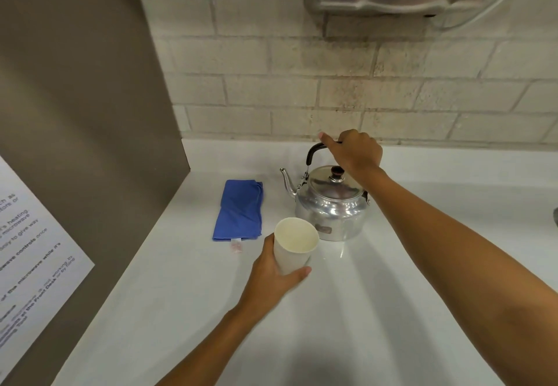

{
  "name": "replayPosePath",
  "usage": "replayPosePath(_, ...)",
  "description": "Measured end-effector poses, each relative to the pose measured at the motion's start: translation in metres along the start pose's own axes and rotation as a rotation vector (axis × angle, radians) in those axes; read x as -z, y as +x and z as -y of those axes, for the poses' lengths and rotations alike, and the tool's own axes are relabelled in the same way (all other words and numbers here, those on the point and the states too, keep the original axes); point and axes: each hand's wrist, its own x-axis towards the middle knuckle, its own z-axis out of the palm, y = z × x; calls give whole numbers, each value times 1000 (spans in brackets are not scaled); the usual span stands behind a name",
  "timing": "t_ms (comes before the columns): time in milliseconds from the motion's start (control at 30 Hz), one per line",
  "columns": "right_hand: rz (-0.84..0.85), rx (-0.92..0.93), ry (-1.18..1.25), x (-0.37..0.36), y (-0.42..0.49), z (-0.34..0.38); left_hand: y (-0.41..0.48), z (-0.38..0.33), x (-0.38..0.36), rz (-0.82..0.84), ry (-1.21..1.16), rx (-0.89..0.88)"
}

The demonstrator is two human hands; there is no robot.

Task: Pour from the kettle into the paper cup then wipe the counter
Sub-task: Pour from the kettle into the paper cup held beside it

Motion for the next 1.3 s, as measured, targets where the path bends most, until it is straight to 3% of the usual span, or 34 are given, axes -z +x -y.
replayPosePath(167,41,-54,62,10,-2,1,2,0,1,-54,24,22)
replayPosePath(433,-41,-59,141,31,-10,-3,3,2,4,-68,31,60)
replayPosePath(867,-92,312,-3,88,-24,19,3,1,6,-75,-5,64)
replayPosePath(1300,-78,494,-166,101,-47,37,4,-7,-1,-127,2,66)
